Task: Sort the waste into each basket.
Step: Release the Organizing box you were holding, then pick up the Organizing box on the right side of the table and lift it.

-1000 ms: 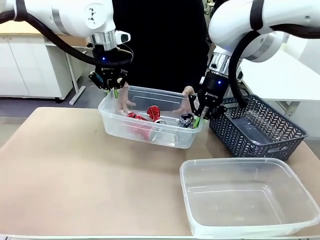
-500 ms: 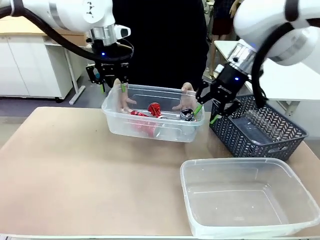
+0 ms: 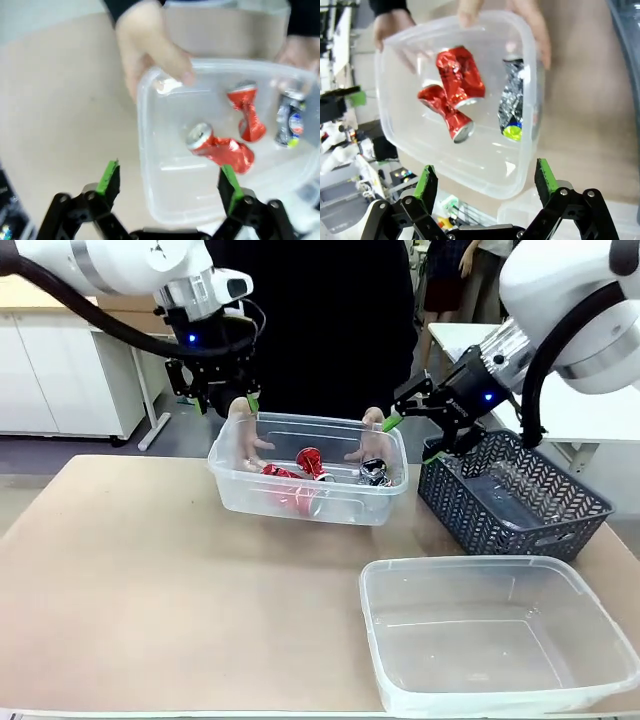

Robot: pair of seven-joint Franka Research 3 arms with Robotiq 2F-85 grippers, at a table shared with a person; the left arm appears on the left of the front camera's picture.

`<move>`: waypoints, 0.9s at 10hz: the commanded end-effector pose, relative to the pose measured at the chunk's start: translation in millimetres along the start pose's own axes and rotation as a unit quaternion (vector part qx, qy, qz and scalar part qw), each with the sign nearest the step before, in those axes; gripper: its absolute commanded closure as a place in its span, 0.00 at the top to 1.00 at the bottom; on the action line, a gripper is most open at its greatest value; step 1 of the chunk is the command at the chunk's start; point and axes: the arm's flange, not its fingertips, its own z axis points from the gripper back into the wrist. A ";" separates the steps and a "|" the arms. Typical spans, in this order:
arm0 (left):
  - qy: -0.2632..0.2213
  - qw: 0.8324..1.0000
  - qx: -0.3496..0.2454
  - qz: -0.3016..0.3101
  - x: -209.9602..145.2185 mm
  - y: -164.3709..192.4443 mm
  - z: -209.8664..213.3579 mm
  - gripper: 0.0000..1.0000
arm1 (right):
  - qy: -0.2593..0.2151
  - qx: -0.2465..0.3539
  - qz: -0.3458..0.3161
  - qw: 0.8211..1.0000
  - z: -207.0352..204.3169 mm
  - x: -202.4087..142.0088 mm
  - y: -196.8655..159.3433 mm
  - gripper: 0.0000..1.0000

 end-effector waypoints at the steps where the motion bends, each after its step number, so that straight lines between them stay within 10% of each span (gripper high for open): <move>1: 0.010 0.994 -0.038 -0.102 -28.1 16.5 2.8 1.00 | -0.025 0.033 0.046 0.998 -9.3 -5.8 -10.0 1.00; 9: 0.025 0.999 0.034 -0.034 -15.0 -18.9 13.5 1.00 | -0.005 0.006 0.009 1.000 -3.9 -2.0 -1.4 1.00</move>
